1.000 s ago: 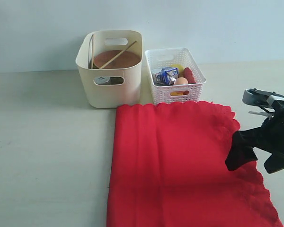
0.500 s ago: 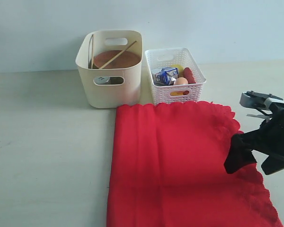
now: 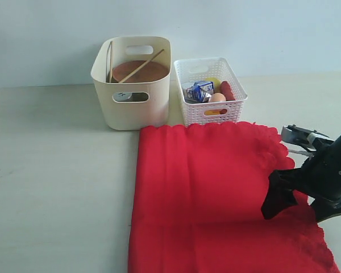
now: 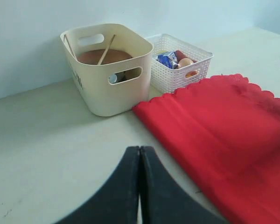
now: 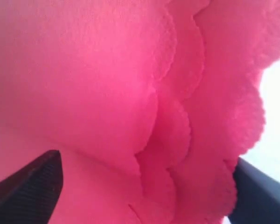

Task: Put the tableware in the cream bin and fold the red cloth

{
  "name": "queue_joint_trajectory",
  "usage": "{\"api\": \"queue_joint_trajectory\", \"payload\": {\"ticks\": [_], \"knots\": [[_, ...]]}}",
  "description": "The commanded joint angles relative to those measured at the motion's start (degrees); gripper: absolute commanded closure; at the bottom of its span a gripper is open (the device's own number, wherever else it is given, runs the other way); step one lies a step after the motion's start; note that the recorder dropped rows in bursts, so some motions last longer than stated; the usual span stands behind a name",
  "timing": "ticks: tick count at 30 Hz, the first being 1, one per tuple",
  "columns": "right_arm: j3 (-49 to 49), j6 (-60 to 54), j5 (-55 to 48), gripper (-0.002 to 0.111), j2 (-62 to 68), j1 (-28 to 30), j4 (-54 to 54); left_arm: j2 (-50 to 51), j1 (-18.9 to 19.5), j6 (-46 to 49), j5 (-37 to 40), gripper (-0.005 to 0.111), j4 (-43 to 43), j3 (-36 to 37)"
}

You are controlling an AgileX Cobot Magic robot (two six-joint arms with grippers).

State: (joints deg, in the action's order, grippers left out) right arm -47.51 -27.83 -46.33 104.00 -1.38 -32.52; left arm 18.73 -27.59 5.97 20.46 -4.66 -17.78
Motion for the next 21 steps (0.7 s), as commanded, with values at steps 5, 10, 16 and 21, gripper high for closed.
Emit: {"api": "queue_joint_trajectory", "payload": {"ticks": [5, 10, 16, 21], "knots": [[0.3, -5.7, -0.9, 0.042, 0.8, 0.3, -5.1, -0.3, 0.3, -0.4, -1.1, 0.107, 0.1, 0.2], [0.3, -5.7, 0.4, 0.076, 0.8, 0.3, -5.0, -0.3, 0.3, -0.4, -1.1, 0.107, 0.1, 0.2], [0.3, -5.4, 1.3, 0.108, 0.6, 0.3, -2.9, -2.6, 0.4, -0.4, -0.6, 0.107, 0.1, 0.6], [-1.0, 2.1, 0.5, 0.108, 0.0, 0.4, 5.0, -7.6, 4.0, -0.4, 0.2, 0.107, 0.1, 3.3]]}}
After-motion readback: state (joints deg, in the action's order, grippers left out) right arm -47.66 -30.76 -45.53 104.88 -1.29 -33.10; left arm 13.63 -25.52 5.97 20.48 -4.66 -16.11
